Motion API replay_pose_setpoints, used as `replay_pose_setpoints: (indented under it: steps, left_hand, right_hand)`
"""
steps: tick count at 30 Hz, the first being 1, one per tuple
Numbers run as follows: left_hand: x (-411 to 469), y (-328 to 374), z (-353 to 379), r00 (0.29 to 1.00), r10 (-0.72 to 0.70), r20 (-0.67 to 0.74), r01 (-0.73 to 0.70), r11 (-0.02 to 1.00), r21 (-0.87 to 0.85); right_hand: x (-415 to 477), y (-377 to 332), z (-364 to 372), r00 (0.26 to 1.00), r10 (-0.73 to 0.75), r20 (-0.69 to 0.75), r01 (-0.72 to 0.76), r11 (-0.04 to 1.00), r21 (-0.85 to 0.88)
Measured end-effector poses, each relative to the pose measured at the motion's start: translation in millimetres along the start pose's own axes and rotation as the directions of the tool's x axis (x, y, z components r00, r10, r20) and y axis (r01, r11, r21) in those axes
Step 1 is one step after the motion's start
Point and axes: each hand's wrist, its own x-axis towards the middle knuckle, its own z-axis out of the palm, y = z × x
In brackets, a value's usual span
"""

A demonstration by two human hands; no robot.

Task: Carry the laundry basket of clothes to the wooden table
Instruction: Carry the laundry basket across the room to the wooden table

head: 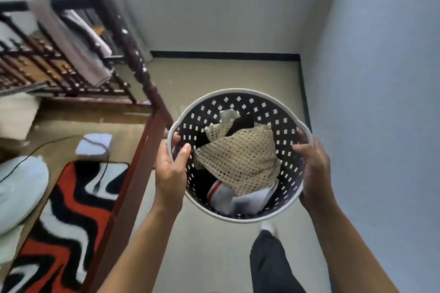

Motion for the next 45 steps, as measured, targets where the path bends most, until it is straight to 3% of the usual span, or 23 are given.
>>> replay_pose_setpoints:
  steps: [6,9,19,24,35,42,45]
  left_hand:
    - [92.4,18.6,91.1,0.998,-0.011,-0.066,0.013,1.0,0.027]
    - [135.4,28.7,122.4,0.995,-0.009,-0.096,0.009,1.0,0.0]
    - [323.4,35.4,156.7,0.953,0.018,-0.303,-0.043,0.996,-0.074]
    - [448.1,57.5,174.2,0.951,-0.008,-0.308,-0.037,0.99,-0.138]
    - [691.6,111.6,231.4,0.975,0.055,-0.216,-0.078,0.992,-0.098]
    - [842.9,132.0,246.3,0.921,0.03,-0.388,-0.051,0.998,-0.044]
    - [894.0,144.2,230.9,0.863,0.045,-0.503,-0.062,0.998,-0.017]
  right_hand:
    - [134.0,-31.9,0.0,0.999,0.037,-0.02,-0.037,0.999,0.002]
    - [198.2,-54.8,15.1,0.999,0.031,0.038,-0.029,0.999,-0.037]
    - [390.7,-92.4,142.3,0.978,0.004,0.208,0.024,0.991,-0.134]
    - [488.0,-114.7,209.8,0.981,-0.018,0.191,0.048,0.988,-0.15]
    - [695.3,-157.0,318.2,0.987,-0.065,0.15,0.072,0.996,-0.046]
    - [850.8,-155.1,429.3,0.965,0.016,0.261,0.0,0.998,-0.062]
    - [905.9,-162.3,495.7,0.93,0.028,0.366,0.003,0.997,-0.083]
